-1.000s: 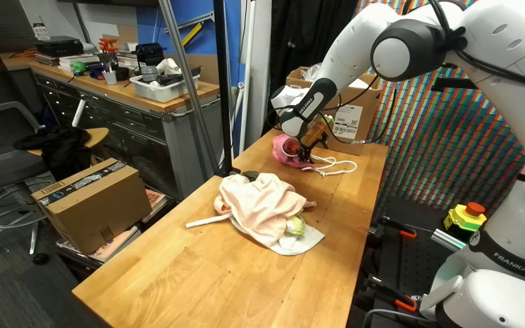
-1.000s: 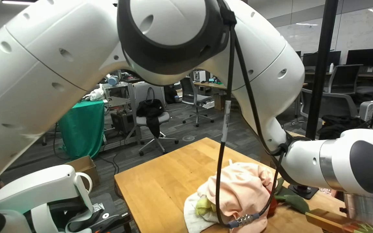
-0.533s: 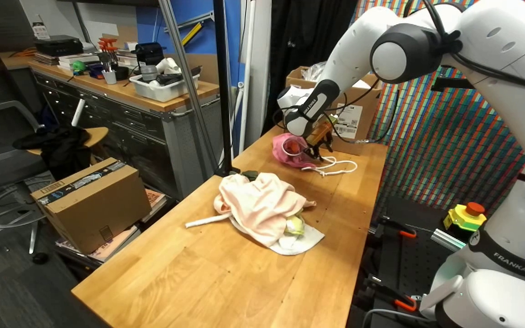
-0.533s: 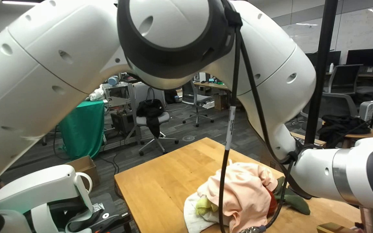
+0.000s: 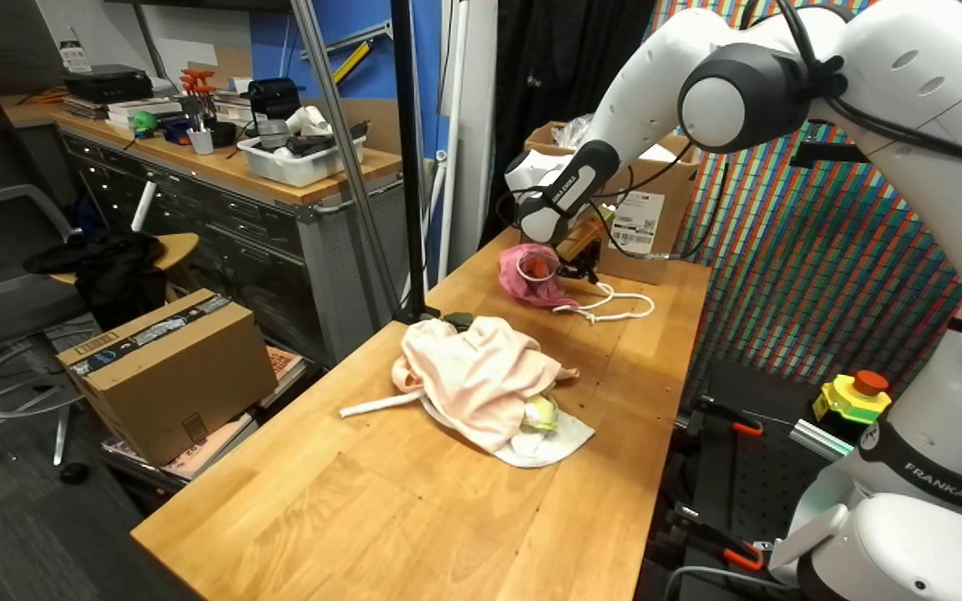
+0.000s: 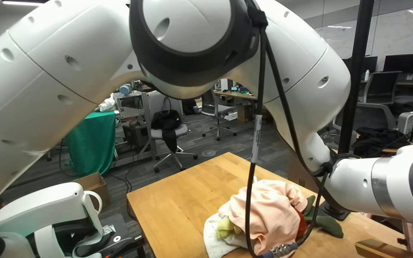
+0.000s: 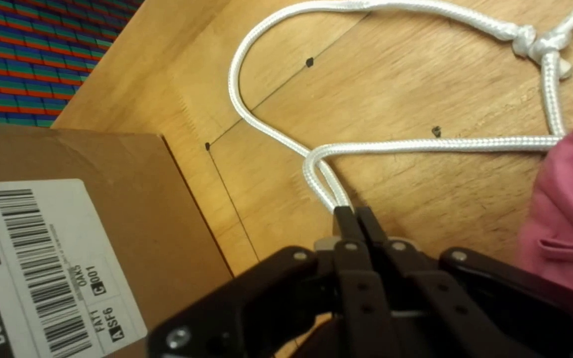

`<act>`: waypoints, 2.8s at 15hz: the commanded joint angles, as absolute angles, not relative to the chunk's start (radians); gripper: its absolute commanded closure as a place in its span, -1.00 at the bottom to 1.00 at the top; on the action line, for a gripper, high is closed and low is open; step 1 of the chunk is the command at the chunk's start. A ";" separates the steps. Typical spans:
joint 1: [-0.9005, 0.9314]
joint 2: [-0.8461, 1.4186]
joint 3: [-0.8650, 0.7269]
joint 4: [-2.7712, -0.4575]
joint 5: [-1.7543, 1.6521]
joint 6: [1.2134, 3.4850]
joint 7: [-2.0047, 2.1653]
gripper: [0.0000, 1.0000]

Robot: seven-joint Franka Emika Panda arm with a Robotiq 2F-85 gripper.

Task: Separate the pile of clothes on the table

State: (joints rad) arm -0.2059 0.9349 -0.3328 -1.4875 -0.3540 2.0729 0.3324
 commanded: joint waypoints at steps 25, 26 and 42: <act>-0.203 0.688 -0.486 -1.895 -0.325 2.020 0.627 0.92; -0.206 0.669 -0.491 -1.917 -0.325 2.029 0.640 0.92; -0.228 0.575 -0.500 -2.026 -0.324 2.150 0.793 0.92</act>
